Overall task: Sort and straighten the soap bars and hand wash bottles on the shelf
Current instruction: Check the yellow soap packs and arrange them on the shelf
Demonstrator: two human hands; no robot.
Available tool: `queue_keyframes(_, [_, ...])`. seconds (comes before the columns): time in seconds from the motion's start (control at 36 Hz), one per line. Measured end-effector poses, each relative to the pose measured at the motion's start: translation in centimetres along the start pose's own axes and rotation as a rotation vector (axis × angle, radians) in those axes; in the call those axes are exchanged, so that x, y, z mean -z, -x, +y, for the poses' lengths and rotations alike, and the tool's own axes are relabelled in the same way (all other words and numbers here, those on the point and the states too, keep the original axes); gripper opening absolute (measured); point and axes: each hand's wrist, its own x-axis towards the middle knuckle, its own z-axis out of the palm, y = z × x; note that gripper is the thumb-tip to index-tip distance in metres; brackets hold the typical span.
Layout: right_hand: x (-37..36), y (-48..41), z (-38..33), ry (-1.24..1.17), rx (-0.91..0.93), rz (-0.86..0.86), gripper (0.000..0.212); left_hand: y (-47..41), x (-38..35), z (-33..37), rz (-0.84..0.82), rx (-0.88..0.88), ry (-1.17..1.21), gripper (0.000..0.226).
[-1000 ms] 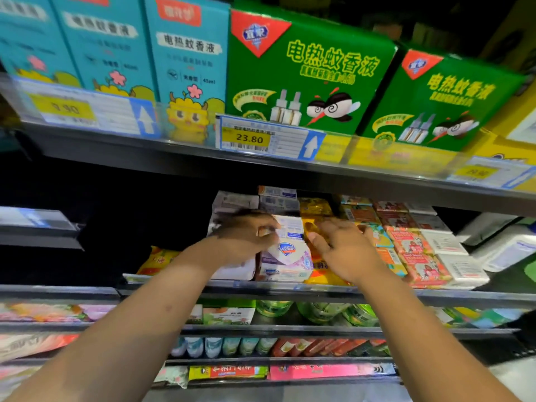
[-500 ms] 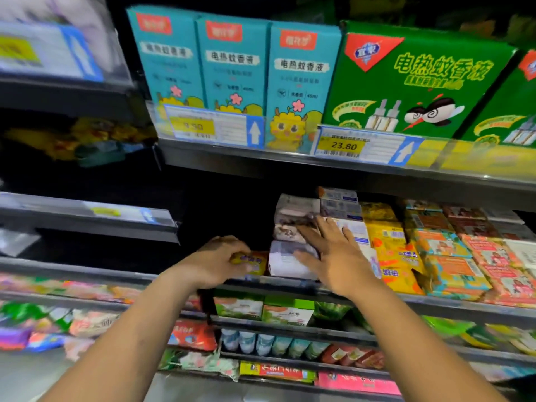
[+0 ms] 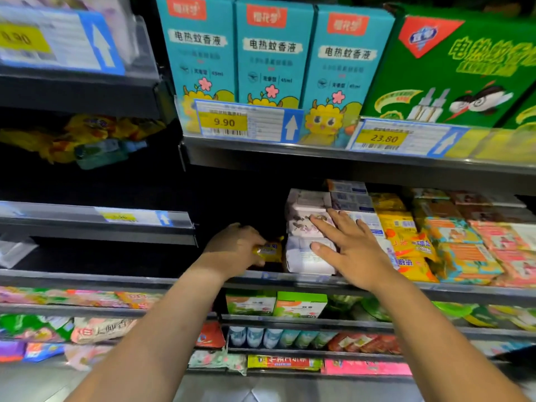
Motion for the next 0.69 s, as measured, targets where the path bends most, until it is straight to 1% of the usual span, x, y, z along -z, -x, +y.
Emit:
queue_keyframes(0.06, [0.0,0.0,0.0,-0.003,-0.002,0.001,0.07,-0.3,-0.3,0.2,0.04,0.036,0.056,0.056])
queue_keyframes(0.19, [0.2,0.0,-0.2,0.001,-0.008,-0.005,0.076,-0.7,-1.1,-0.1,0.061,0.114,0.153,0.063])
queue_keyframes(0.31, [0.2,0.0,-0.2,0.015,-0.012,-0.006,0.077,-0.6,-1.0,-0.5,0.099,0.129,0.226,0.067])
queue_keyframes(0.39, [0.2,0.1,-0.1,0.003,-0.002,-0.002,0.077,0.5,-1.1,-0.4,0.209,0.107,0.324,0.064])
queue_keyframes(0.44, [0.2,0.1,-0.1,-0.014,0.004,0.004,0.076,1.5,-1.1,0.0,0.319,0.084,0.385,0.059])
queue_keyframes(0.5, [0.3,0.2,-0.3,-0.043,0.008,0.009,0.071,2.2,-0.6,0.9,0.401,0.079,0.364,0.057])
queue_keyframes(0.56, [0.3,0.1,-0.3,-0.133,0.004,0.057,0.065,2.8,0.1,2.1,0.427,0.085,0.289,0.059])
queue_keyframes(0.61, [0.5,0.2,-0.3,-0.314,-0.026,0.149,0.057,3.0,0.9,3.2,0.427,0.093,0.294,0.062])
queue_keyframes(0.67, [1.0,0.4,0.1,-0.518,-0.066,0.228,0.04,2.8,1.3,4.1,0.431,0.088,0.32,0.063])
queue_keyframes(0.69, [1.4,0.6,0.7,-0.567,-0.072,0.264,0.033,2.6,1.5,4.6,0.43,0.083,0.329,0.063])
